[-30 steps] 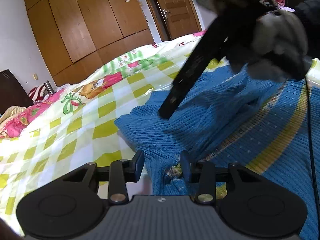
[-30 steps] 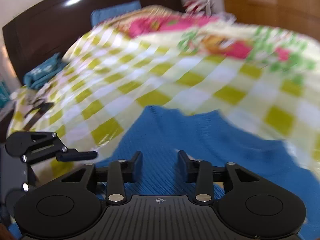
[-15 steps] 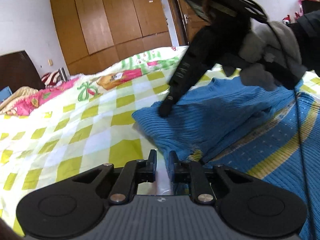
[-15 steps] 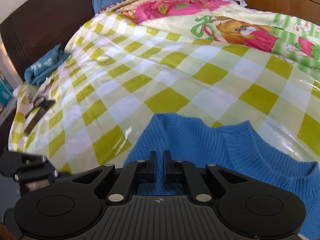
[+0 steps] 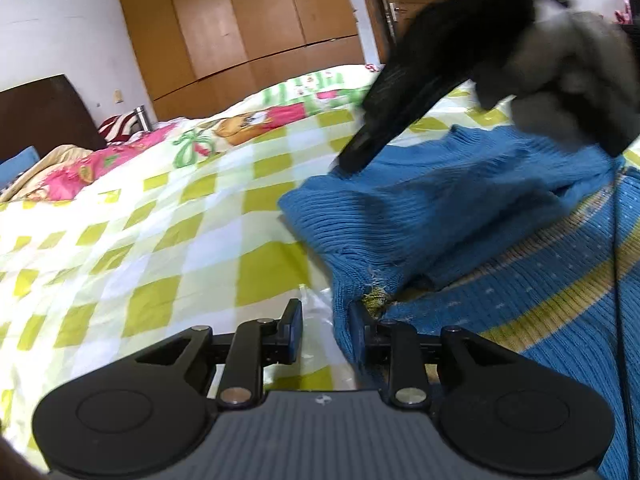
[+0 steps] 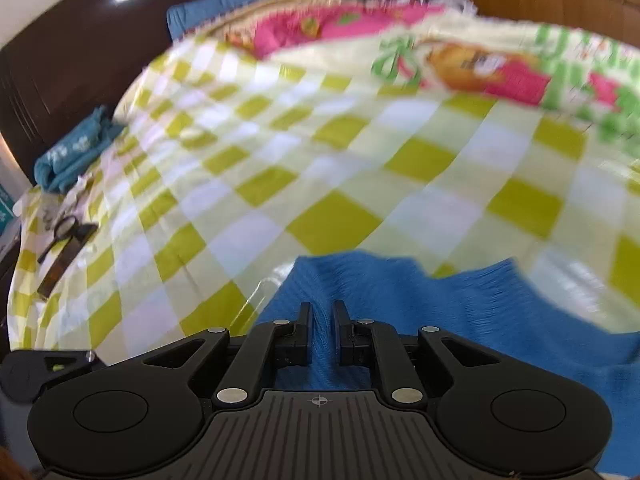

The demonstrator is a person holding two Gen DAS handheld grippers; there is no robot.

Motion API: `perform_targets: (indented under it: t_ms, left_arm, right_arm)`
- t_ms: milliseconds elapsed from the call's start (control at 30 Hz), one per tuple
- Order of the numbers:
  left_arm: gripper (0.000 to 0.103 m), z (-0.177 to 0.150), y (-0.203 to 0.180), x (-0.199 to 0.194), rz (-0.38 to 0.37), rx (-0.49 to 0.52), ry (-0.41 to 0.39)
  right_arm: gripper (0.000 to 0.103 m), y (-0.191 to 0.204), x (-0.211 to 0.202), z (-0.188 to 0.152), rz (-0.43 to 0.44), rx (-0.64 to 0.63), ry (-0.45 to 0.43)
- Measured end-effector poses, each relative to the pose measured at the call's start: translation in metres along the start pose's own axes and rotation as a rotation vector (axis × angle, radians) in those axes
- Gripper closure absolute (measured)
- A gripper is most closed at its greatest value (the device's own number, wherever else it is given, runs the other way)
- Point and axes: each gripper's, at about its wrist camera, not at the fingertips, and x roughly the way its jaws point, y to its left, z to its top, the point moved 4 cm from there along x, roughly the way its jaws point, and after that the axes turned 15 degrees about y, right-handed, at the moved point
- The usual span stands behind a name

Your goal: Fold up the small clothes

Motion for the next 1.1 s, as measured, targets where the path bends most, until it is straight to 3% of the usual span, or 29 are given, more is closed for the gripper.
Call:
perform_targets:
  t_ms: [100, 167, 267, 433, 567, 667, 800, 933, 1100]
  left_arm:
    - [0.060, -0.008, 0.000, -0.014, 0.006, 0.013, -0.008]
    - [0.060, -0.013, -0.003, -0.027, -0.008, 0.032, -0.009]
    - [0.060, -0.016, -0.009, -0.045, -0.062, 0.057, 0.013]
    - [0.060, -0.026, -0.027, -0.074, -0.173, 0.055, 0.118]
    - [0.060, -0.036, -0.037, -0.081, -0.195, 0.033, 0.177]
    - [0.060, -0.039, -0.041, -0.088, -0.191, 0.030, 0.201]
    - [0.059, -0.048, -0.042, -0.093, -0.208, 0.066, 0.255]
    - [0.058, -0.061, -0.033, -0.082, -0.249, 0.011, 0.337]
    - [0.058, -0.065, -0.027, -0.076, -0.273, -0.046, 0.371]
  right_arm:
    - [0.090, -0.002, -0.042, -0.023, -0.049, -0.012, -0.074]
    - [0.088, -0.001, -0.070, -0.056, -0.095, -0.019, -0.083]
    - [0.088, 0.002, -0.104, -0.118, -0.124, 0.026, -0.027]
    - [0.081, 0.003, -0.156, -0.216, -0.155, 0.183, 0.045]
    - [0.081, -0.001, -0.183, -0.276, -0.205, 0.291, 0.052]
    - [0.081, -0.009, -0.196, -0.306, -0.245, 0.360, 0.032]
    - [0.079, -0.007, -0.199, -0.330, -0.268, 0.365, 0.101]
    - [0.077, -0.004, -0.188, -0.339, -0.121, 0.466, 0.123]
    - [0.076, -0.006, -0.162, -0.340, -0.081, 0.500, 0.180]
